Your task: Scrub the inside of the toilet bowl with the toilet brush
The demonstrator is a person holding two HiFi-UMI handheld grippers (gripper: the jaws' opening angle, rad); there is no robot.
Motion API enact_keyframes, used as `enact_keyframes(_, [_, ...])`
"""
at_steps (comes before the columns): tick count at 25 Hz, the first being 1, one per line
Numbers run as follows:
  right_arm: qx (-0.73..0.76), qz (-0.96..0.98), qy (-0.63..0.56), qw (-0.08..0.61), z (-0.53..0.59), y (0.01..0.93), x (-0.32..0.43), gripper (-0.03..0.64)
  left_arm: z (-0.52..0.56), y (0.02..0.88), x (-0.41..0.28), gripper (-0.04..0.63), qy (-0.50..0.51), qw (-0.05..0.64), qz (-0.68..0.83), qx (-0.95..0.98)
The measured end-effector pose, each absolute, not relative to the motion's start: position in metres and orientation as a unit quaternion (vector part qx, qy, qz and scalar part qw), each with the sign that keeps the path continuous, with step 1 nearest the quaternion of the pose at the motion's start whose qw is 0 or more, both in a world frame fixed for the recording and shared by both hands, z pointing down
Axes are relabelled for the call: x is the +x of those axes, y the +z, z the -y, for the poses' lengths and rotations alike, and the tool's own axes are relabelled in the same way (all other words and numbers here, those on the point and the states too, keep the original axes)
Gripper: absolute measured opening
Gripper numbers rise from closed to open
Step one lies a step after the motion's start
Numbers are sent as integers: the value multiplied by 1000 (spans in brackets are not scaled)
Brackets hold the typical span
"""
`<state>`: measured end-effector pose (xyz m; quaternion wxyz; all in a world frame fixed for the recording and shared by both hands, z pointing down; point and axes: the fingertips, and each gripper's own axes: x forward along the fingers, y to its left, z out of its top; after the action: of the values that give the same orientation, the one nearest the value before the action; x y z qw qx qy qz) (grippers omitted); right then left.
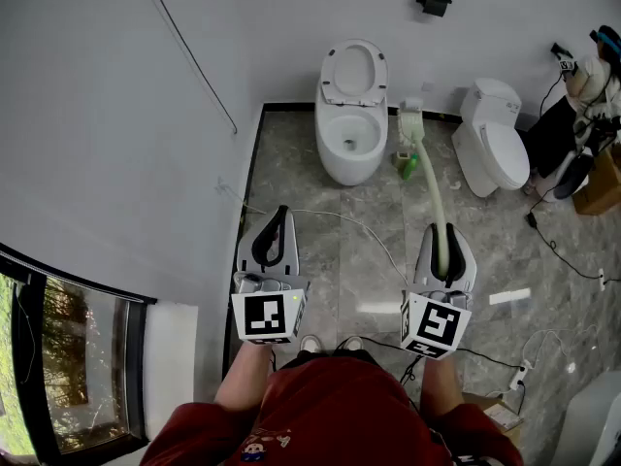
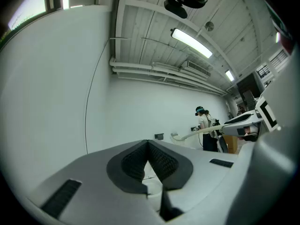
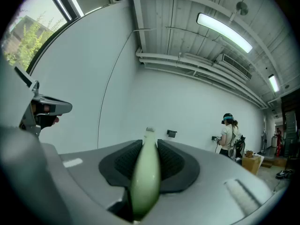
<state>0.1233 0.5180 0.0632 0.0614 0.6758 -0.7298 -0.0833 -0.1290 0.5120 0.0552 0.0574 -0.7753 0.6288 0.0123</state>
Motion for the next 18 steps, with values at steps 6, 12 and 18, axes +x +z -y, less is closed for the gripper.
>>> enact_keyframes(6, [671, 735, -83, 56, -517, 66, 141, 112, -512, 52, -102, 6, 14, 59, -624, -779])
enact_keyframes(12, [669, 738, -70, 56, -517, 79, 164, 112, -513, 59, -65, 6, 6, 61, -615, -786])
enact_keyframes(18, [663, 745, -46, 56, -518, 100, 202, 112, -521, 85, -30, 5, -23, 57, -624, -779])
